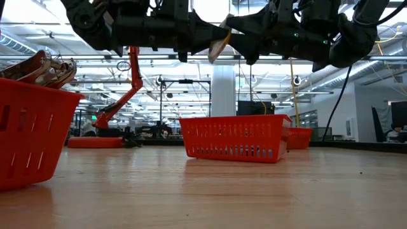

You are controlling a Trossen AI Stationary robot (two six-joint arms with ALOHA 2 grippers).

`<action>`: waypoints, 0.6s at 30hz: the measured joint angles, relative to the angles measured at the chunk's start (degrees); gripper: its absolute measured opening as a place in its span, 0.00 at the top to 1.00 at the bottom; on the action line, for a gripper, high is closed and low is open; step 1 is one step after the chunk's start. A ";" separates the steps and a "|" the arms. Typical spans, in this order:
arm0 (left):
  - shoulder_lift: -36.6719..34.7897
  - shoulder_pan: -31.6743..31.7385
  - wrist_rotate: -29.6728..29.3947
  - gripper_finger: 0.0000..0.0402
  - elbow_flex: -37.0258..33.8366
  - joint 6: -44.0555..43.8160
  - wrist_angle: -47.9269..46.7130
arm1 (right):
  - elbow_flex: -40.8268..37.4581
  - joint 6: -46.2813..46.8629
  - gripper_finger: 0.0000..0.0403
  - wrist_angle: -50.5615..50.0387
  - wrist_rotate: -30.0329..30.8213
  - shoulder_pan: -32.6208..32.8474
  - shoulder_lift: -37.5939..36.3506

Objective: Pick & Place School Supplies
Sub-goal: Put the yellow crayon box into the top red bin

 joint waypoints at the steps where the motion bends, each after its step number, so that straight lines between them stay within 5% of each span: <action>1: 0.02 0.01 -0.01 0.83 0.00 -0.06 0.00 | 0.00 0.00 0.39 -0.01 -0.01 0.00 0.00; 11: 0.02 0.01 -0.08 0.83 0.00 0.04 -0.02 | 0.00 0.00 0.53 -0.02 0.00 0.00 0.00; 18: 0.02 0.01 -0.07 0.83 0.00 0.05 0.05 | 1.47 -0.27 0.53 -2.70 0.03 0.02 0.00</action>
